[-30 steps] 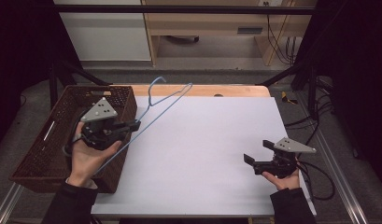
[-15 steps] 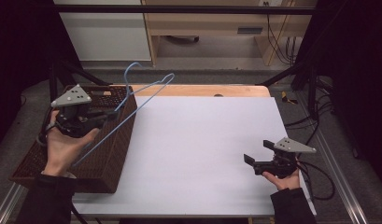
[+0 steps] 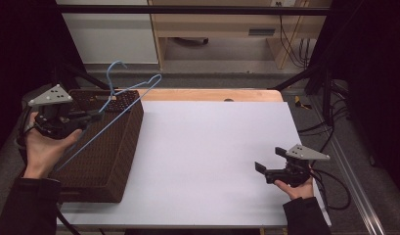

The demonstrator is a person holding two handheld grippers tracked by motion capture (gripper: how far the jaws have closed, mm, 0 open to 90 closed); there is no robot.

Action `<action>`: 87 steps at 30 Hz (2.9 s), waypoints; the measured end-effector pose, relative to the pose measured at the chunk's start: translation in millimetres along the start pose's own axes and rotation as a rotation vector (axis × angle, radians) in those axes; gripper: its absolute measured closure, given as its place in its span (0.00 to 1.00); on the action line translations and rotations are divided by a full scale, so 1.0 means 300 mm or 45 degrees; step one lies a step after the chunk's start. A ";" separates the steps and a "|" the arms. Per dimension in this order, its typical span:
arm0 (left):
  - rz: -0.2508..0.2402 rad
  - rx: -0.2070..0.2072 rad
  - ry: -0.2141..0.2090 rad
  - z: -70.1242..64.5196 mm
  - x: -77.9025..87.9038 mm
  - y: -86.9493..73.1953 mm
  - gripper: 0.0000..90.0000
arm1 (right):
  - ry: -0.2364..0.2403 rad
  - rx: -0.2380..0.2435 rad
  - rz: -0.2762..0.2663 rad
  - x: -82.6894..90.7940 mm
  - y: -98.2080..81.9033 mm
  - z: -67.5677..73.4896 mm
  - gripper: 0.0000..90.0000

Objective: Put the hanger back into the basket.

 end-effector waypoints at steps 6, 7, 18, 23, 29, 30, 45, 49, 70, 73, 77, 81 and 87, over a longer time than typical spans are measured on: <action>0.024 0.025 0.036 0.060 0.010 -0.041 0.97 | 0.000 0.002 -0.001 0.002 0.000 -0.001 0.03; 0.024 0.025 0.036 0.060 0.010 -0.041 0.97 | 0.000 0.002 -0.001 0.002 0.000 -0.001 0.03; 0.065 0.101 0.111 0.155 0.038 -0.119 0.97 | -0.001 0.003 0.004 -0.002 -0.002 -0.002 0.03; 0.086 0.124 0.132 0.189 0.047 -0.152 0.97 | -0.002 0.003 0.006 -0.003 -0.004 -0.001 0.03; 0.142 0.124 0.146 0.213 0.051 -0.197 0.97 | 0.001 0.000 0.006 -0.005 -0.004 -0.001 0.03; 0.155 0.121 0.151 0.216 0.048 -0.207 0.97 | -0.002 0.005 0.008 -0.005 -0.005 -0.002 0.03; 0.229 0.084 0.109 0.221 -0.077 -0.284 0.97 | -0.001 0.004 0.014 -0.008 -0.007 0.000 0.03; 0.261 0.071 0.124 0.223 -0.118 -0.313 0.97 | -0.001 0.007 0.015 -0.009 -0.008 0.001 0.03; 0.512 0.198 0.167 0.255 -0.204 -0.497 0.92 | 0.002 0.002 0.012 -0.008 -0.007 0.001 0.03; 0.525 0.204 0.164 0.254 -0.194 -0.501 0.85 | 0.002 0.002 0.013 -0.007 -0.007 0.002 0.03; 0.411 0.220 0.191 0.245 -0.150 -0.475 0.69 | 0.000 0.011 0.014 -0.004 -0.007 -0.001 0.03; 0.298 0.244 0.185 0.226 -0.122 -0.446 0.58 | -0.002 0.002 0.007 -0.004 -0.005 -0.001 0.03; 0.108 0.207 0.161 0.144 -0.088 -0.380 0.44 | -0.002 0.007 0.008 0.000 -0.005 -0.002 0.03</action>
Point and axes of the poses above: each handheld gripper's, and its own axes: x roughly backward along the jaws, y roughly out of its top, z roughly to its left, the point moved 4 cm from there along -x, roughly forward along the jaws, and after that the axes turned 2 degrees about -y, right-handed, at the moved point
